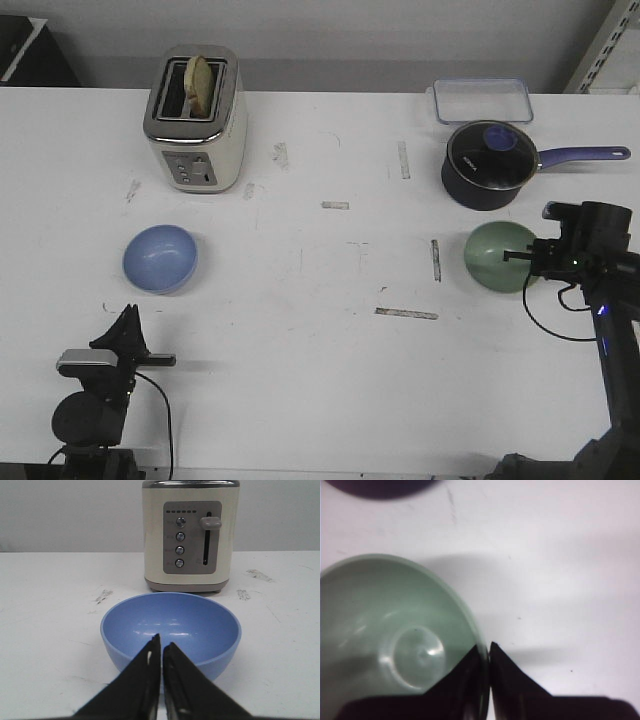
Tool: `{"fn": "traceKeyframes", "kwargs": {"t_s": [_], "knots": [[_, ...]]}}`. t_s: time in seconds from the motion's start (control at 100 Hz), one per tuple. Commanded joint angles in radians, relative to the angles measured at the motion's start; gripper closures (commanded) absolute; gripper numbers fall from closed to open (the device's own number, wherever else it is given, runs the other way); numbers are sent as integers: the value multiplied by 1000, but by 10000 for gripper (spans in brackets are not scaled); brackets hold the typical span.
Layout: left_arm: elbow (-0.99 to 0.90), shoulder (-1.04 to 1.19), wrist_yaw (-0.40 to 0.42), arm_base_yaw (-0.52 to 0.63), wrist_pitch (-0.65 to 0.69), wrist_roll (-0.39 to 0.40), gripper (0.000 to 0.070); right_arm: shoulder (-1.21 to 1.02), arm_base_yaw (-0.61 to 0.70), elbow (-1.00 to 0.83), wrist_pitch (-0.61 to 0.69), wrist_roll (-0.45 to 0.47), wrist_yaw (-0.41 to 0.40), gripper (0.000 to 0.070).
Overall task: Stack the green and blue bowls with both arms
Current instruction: 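Carry the green bowl with the right gripper toward the table center and set it down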
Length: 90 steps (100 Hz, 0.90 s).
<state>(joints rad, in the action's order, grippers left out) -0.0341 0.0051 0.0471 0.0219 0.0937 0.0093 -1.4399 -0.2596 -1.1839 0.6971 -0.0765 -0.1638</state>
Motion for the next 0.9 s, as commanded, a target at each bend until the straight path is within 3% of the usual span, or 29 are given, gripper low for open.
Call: {"fn": "traceKeyframes", "kwargs": {"t_s": [0.0,0.22,0.54,0.77,0.89], "knots": [[21,-2,-2,-1,11,2,698,42,36,-31,-4,40,-51,700],[22,-2,-2,-1,11,2,698,154,303,-30,62,100,-126,700],[21,-2,-2,-1,5,2,698,76,729,-27,102,115,-122,700],[22,-2,-2,-1,5,2,698,-65,871,-27,44,114,-113,700],[21,-2,-3,-1,5,2,698,-126,896,-27,24,114,-70,700]]}}
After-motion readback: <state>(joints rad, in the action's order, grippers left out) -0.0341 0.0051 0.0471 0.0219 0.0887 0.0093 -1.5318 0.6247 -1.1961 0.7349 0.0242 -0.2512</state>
